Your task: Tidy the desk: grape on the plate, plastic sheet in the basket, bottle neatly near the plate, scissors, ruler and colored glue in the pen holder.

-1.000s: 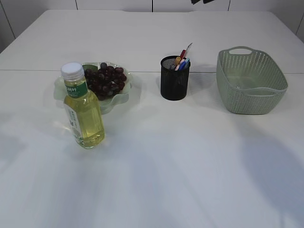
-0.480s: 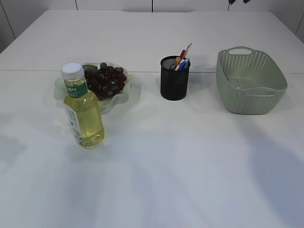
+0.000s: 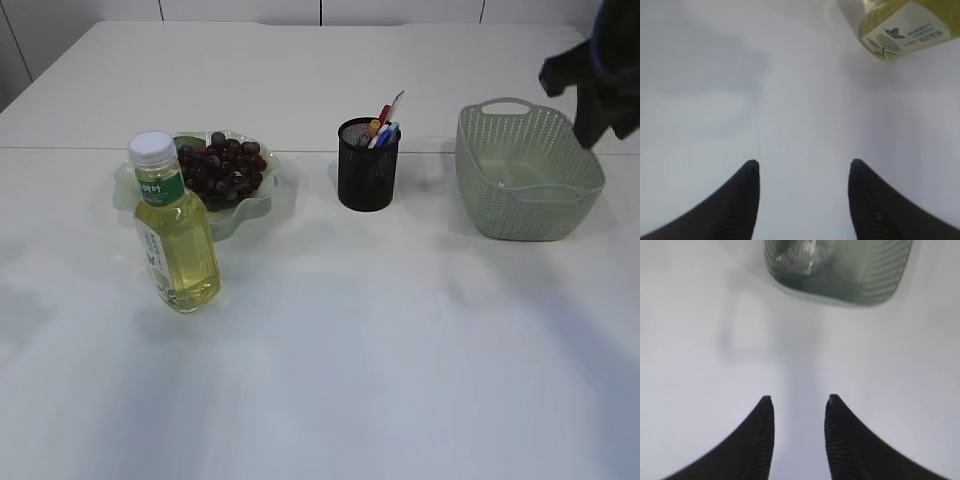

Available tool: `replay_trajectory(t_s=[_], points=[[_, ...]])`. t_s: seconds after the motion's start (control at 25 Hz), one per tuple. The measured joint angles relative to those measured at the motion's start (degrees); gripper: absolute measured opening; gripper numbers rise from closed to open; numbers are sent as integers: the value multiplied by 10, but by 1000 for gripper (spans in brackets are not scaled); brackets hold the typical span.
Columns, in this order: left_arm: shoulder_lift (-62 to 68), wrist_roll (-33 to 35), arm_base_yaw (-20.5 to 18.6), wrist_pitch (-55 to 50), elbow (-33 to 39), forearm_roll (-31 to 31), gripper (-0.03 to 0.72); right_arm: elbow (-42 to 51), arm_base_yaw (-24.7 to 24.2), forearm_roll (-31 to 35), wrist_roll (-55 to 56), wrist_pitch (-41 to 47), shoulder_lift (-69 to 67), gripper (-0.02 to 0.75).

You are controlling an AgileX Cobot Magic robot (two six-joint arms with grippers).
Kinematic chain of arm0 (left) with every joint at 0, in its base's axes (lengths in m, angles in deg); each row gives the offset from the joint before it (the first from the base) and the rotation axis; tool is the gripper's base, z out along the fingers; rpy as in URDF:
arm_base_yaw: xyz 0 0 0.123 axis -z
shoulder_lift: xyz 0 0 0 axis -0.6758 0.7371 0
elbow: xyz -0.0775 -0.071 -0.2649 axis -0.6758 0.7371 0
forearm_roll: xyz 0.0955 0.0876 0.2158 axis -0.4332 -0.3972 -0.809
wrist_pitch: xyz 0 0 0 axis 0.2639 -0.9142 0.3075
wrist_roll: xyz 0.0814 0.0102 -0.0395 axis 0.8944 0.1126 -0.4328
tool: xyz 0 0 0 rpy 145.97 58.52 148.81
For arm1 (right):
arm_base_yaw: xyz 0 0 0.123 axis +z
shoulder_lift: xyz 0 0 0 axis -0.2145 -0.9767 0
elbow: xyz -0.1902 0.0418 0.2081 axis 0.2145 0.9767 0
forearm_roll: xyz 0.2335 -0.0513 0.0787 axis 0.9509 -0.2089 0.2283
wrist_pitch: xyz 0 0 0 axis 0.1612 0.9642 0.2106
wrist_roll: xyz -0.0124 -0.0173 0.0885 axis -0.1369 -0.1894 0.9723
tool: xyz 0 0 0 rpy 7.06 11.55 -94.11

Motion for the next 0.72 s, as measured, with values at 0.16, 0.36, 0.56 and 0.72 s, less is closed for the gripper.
replay_trajectory(t_s=[0.16,0.36,0.56,0.72], points=[[-7,0,0,-19,0,-12,415,96,0,0,0,-2,71,316],[-54,0,0,-34,0,-28,425,178,0,0,-3,-3,149,413],[-114,-2,0,-49,0,-29,504,221,0,0,-5,-8,223,429],[-174,-2,0,-58,6,-29,531,245,0,0,6,-7,286,430]])
